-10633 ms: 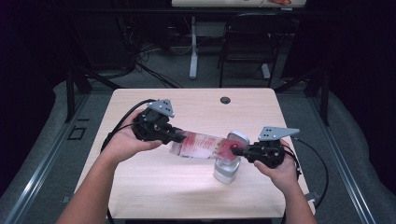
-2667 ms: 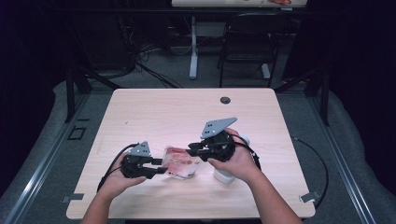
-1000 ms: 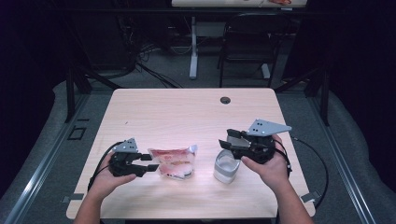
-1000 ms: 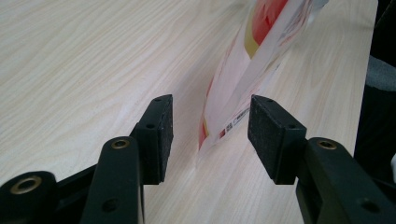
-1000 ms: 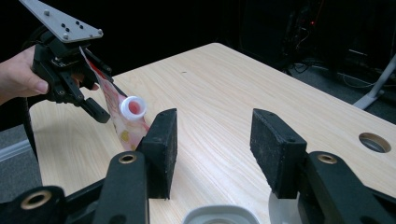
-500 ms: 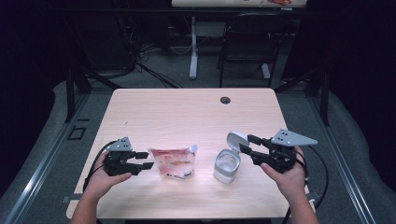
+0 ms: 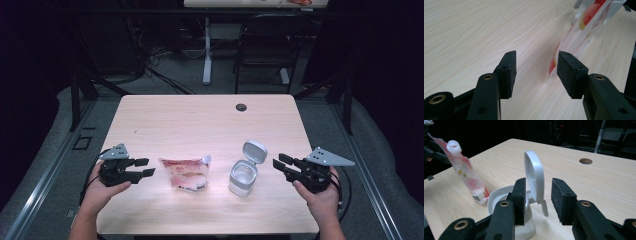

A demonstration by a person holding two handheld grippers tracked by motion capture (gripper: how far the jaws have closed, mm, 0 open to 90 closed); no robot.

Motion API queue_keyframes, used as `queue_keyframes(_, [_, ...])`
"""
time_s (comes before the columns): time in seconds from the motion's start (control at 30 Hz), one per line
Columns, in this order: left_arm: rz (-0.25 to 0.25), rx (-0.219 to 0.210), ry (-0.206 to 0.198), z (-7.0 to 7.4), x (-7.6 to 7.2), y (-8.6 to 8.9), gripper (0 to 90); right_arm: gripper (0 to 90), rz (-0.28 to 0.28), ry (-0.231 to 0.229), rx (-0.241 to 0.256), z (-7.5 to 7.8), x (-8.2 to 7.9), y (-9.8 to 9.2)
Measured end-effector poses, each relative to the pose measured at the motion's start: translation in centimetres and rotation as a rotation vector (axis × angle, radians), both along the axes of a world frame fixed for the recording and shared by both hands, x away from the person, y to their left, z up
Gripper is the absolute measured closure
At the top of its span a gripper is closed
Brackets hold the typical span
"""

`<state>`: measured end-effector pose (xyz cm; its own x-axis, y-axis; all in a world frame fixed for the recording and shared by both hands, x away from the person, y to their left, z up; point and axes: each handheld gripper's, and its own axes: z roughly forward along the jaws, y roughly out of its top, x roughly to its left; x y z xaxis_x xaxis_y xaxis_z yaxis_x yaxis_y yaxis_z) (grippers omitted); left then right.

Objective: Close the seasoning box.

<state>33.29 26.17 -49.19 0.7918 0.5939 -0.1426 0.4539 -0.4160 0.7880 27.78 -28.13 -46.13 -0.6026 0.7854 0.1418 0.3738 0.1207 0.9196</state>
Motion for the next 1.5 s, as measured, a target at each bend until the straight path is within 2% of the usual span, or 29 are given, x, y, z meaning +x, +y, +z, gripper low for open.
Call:
queue_keyframes(0.1, [0.011,-0.003,-0.003,0.1,0.0,0.1,50.3,67.8,-0.024,0.014,-0.002,-0.6,0.1,-0.4])
queue_keyframes(0.27, [0.018,0.001,0.000,-0.1,0.1,0.2,50.3,78.3,-0.060,0.026,-0.002,-1.2,0.5,-0.9])
queue_keyframes(0.37, [0.029,0.005,0.001,-0.2,0.2,0.2,50.3,84.9,-0.085,0.039,-0.017,-1.3,1.0,-1.0])
queue_keyframes(0.43, [0.042,0.005,0.000,-0.2,0.3,0.3,50.1,87.2,-0.093,0.052,-0.041,-1.4,1.3,-1.0])
queue_keyframes(0.5, [0.056,0.010,-0.001,-0.3,0.4,0.4,49.2,88.9,-0.095,0.051,-0.044,-1.4,1.7,-0.9])
queue_keyframes(0.73, [0.110,0.012,0.009,-0.6,0.6,0.8,49.0,89.5,-0.090,0.067,-0.066,-1.0,2.9,-0.1])
queue_keyframes(0.87, [0.123,0.014,0.012,-0.8,0.7,1.0,49.0,89.6,-0.085,0.074,-0.077,-0.8,3.7,0.4])
queue_keyframes(0.97, [0.124,0.013,0.009,-0.8,0.7,1.2,48.9,90.0,-0.077,0.083,-0.090,-0.7,4.3,0.6])
queue_keyframes(1.23, [0.121,0.009,0.010,-0.8,0.7,1.1,48.6,90.0,-0.068,0.091,-0.089,-0.6,5.5,1.1])
queue_keyframes(1.5, [0.112,0.041,0.013,-1.0,0.8,0.7,48.4,90.0,-0.047,0.086,-0.070,-0.4,5.6,1.7])
